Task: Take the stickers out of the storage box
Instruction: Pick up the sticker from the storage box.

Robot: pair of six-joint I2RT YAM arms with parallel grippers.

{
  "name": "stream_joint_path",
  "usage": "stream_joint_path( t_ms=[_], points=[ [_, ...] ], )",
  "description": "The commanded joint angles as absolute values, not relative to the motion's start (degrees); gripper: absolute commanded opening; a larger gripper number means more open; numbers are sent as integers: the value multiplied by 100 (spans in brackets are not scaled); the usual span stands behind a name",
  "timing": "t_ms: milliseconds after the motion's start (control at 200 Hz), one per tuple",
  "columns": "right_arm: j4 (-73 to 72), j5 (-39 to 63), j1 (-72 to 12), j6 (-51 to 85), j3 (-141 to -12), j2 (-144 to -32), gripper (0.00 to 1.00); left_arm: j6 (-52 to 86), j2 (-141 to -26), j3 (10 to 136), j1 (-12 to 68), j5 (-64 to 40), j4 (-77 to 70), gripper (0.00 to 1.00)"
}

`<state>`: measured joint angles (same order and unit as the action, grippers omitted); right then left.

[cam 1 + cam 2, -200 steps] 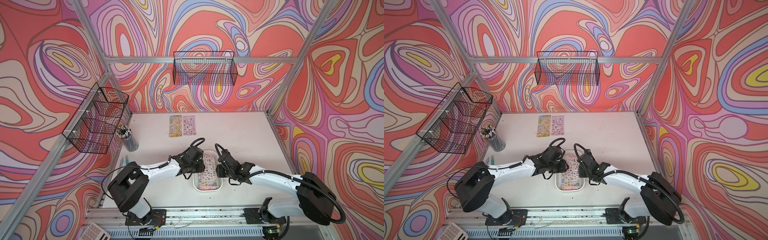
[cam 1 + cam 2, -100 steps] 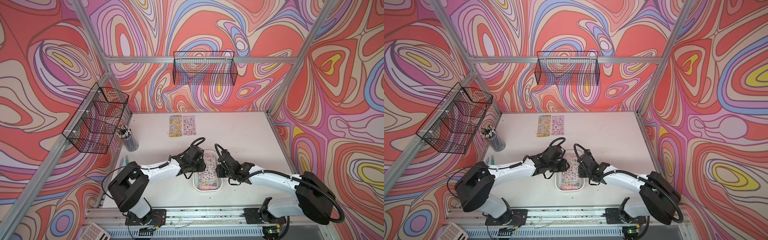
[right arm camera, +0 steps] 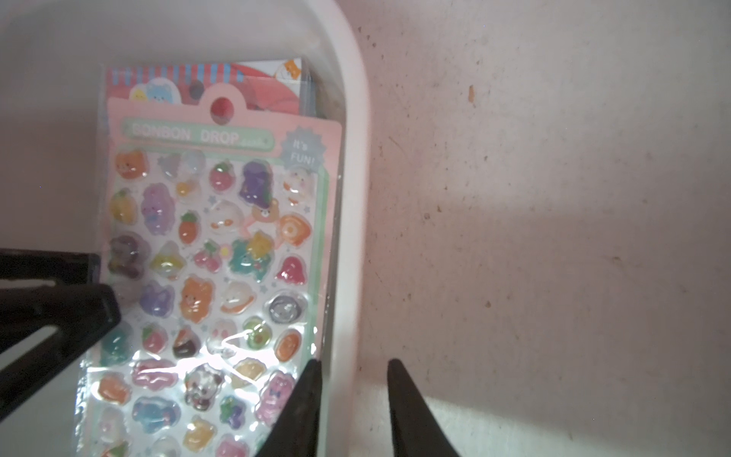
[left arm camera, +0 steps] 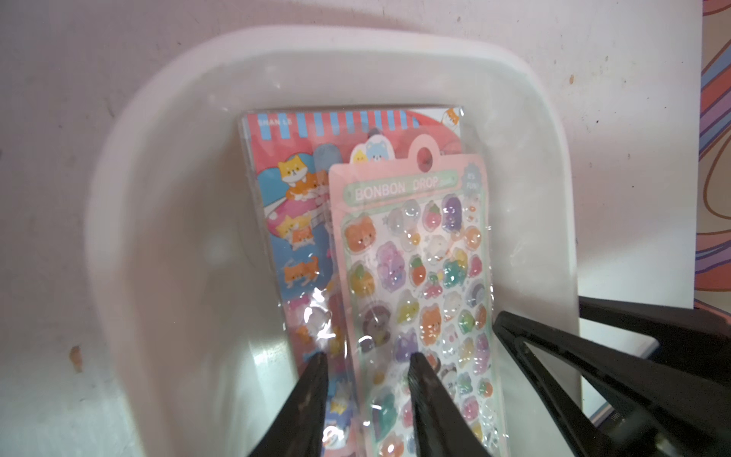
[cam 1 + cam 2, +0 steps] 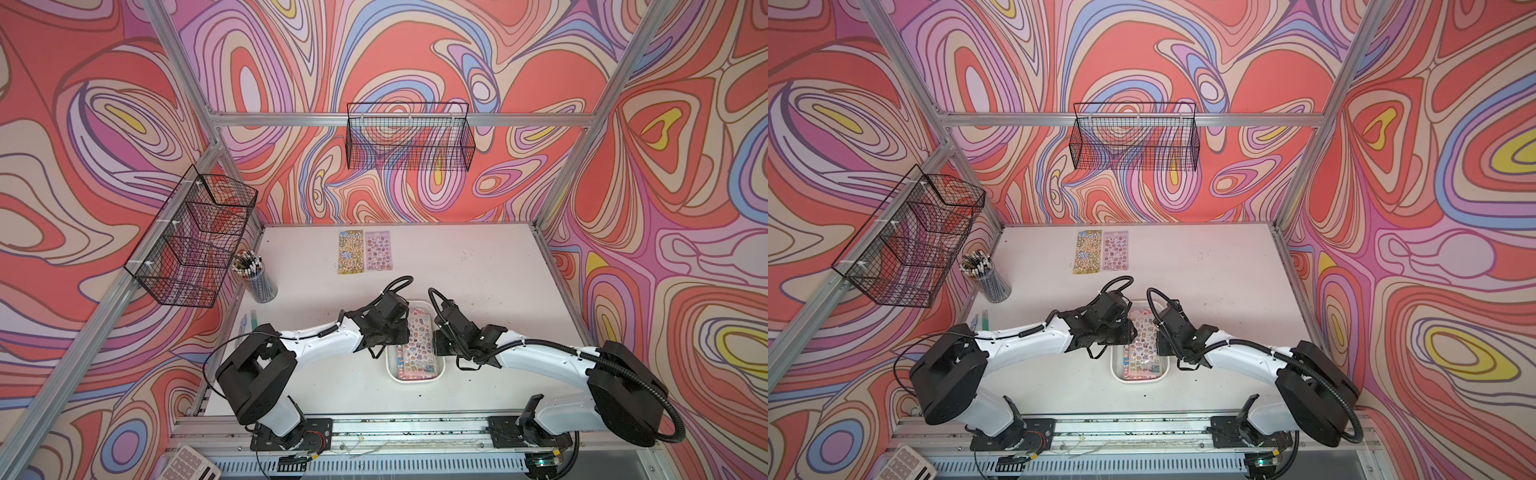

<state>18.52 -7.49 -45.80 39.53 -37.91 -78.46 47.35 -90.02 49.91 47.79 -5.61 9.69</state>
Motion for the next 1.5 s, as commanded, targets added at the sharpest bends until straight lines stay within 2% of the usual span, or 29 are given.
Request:
stream_joint_path(
  t_ms=[0, 335, 601, 746, 1046, 1297, 1497],
  points=[
    [1826, -764, -4569, 3970, -3834, -7883, 30, 4904, -9131, 4876, 4825, -615, 666, 38],
    [1749, -684, -4565, 3979, -3814, -7996, 30, 5007, -9187, 4914, 4867, -751, 354, 34],
    [1840, -703, -4569, 3948, -3906, -7950, 31, 5010, -9084, 4906, 4870, -693, 356, 8],
    [1924, -741, -4567, 3945, -3965, -7850, 33, 4979, -8877, 4912, 4874, -588, 465, 0],
    [2043, -835, -4567, 3946, -3999, -7658, 39, 4741, -8387, 5174, 4856, -371, 981, 0],
    [1935, -792, -4564, 3959, -3955, -7728, 31, 4285, -7960, 5513, 4436, -703, 1371, 0],
    [1932, -800, -4565, 3963, -3938, -7716, 30, 3803, -7947, 5950, 3807, -1369, 1364, 0]
  ],
)
